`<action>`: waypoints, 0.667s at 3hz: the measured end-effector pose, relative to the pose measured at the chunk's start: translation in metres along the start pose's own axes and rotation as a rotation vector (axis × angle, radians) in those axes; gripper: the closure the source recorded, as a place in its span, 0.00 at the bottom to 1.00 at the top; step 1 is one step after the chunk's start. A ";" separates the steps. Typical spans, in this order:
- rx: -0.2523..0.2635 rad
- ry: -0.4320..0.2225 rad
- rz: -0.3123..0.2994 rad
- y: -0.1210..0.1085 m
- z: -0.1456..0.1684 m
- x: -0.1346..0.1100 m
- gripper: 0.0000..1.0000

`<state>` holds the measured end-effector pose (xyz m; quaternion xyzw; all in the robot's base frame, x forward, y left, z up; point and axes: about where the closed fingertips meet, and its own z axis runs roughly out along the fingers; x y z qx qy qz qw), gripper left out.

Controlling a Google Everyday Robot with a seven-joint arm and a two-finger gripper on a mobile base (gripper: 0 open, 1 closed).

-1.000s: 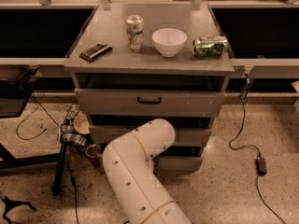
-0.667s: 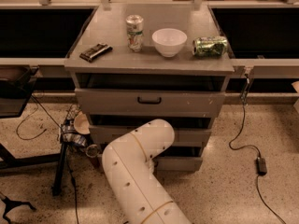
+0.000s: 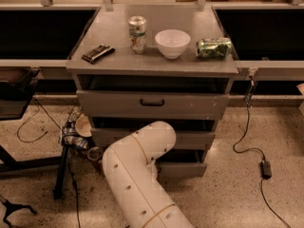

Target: Open bottom drawer

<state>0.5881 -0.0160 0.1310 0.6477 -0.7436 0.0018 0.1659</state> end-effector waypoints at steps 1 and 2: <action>0.000 0.000 0.000 0.001 -0.002 -0.001 0.00; -0.006 0.003 -0.004 0.006 -0.002 0.002 0.00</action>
Offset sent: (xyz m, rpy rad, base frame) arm -0.1236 -0.0545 -0.0088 -0.0387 0.1404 0.0658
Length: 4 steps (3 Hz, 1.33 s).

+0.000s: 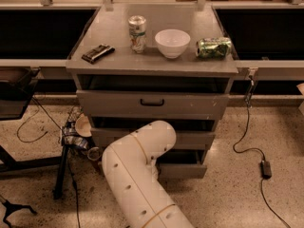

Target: Open bottom drawer

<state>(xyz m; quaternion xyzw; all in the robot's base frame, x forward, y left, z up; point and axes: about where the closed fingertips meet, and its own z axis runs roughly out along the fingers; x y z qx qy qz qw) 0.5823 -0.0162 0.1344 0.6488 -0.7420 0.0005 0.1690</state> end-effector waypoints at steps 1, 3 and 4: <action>-0.011 0.008 -0.004 0.011 0.002 0.007 0.00; -0.001 -0.001 -0.060 0.026 0.008 0.001 0.00; -0.001 -0.001 -0.060 0.027 0.005 0.002 0.00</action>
Offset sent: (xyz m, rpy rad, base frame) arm -0.1664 -0.0582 0.0377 0.0034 0.0779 0.0906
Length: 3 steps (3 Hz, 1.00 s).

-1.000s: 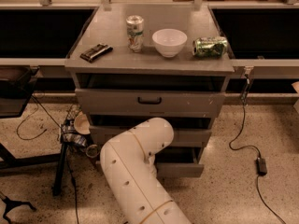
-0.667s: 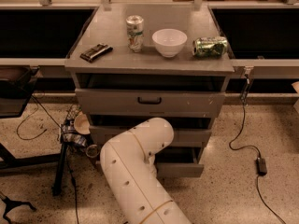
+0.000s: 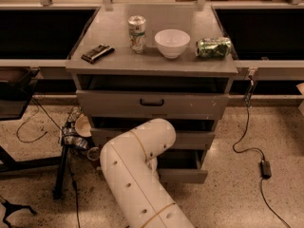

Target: Open bottom drawer

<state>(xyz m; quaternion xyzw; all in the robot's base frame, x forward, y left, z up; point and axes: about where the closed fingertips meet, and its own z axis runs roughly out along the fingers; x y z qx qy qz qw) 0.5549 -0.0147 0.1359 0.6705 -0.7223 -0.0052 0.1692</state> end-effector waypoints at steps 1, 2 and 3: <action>0.008 -0.004 -0.026 0.011 0.004 -0.007 0.00; 0.008 -0.004 -0.026 0.011 0.003 -0.006 0.00; 0.027 -0.009 -0.054 0.026 0.006 -0.017 0.00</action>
Offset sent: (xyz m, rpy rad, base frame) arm -0.1549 -0.0408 -0.0424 0.0018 0.0626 0.1640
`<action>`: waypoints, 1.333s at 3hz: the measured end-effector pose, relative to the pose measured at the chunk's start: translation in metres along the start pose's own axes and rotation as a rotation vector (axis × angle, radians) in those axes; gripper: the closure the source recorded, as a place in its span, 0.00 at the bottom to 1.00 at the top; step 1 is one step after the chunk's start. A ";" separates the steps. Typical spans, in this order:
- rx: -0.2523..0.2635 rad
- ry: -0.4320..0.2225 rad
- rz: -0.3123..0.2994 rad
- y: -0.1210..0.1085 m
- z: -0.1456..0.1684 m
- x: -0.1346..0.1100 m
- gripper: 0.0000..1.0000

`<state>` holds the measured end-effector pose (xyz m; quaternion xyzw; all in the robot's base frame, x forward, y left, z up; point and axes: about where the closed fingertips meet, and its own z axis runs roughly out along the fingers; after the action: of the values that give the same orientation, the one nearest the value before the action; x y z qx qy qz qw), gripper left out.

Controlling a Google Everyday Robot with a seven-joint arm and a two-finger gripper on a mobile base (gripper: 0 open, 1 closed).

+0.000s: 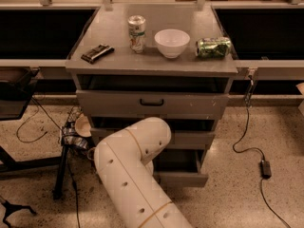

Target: Open bottom drawer

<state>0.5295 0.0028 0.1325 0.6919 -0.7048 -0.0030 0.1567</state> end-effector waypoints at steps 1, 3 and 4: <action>0.000 0.000 0.000 0.000 -0.001 0.000 0.00; -0.016 0.009 0.008 0.018 0.009 0.015 0.00; -0.019 0.005 0.026 0.026 0.012 0.023 0.00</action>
Offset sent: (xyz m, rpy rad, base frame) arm -0.2049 -0.1639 -0.0514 -0.0991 0.1355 -0.0904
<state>0.5017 -0.0214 0.1316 0.6812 -0.7132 -0.0058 0.1650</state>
